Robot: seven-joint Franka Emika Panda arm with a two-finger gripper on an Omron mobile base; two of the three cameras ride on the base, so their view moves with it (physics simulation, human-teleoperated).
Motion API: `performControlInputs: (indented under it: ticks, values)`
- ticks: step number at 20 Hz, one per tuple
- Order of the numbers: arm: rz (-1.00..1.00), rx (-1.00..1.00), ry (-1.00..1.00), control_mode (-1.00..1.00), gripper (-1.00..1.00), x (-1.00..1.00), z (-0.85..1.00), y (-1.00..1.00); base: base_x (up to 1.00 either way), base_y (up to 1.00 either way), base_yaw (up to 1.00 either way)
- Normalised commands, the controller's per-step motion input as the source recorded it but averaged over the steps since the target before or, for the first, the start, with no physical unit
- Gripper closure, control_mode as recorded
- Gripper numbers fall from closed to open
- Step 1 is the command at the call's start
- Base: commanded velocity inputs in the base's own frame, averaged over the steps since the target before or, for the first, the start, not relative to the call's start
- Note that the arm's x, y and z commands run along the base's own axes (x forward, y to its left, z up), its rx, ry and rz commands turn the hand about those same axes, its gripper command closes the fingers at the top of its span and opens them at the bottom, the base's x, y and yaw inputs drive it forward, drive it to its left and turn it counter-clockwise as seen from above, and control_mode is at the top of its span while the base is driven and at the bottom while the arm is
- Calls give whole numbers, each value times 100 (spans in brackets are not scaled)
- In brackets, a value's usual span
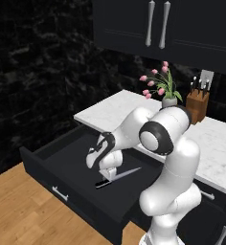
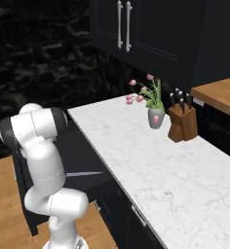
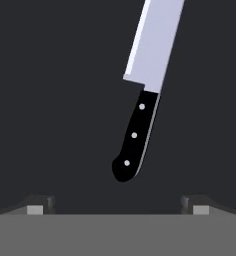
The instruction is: Pick up the knife from the drawer and place it on the cutting board. Then place the meat from the plate to the cutting board.
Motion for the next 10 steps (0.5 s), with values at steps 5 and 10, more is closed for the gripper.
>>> performControlInputs:
  ticks: [5,10]
  values:
    - [0,-3,13,-100,-100,0,0,-8,0,0,0]
    - [0,0,0,-100,-100,-13,-14,-55,0,0,0]
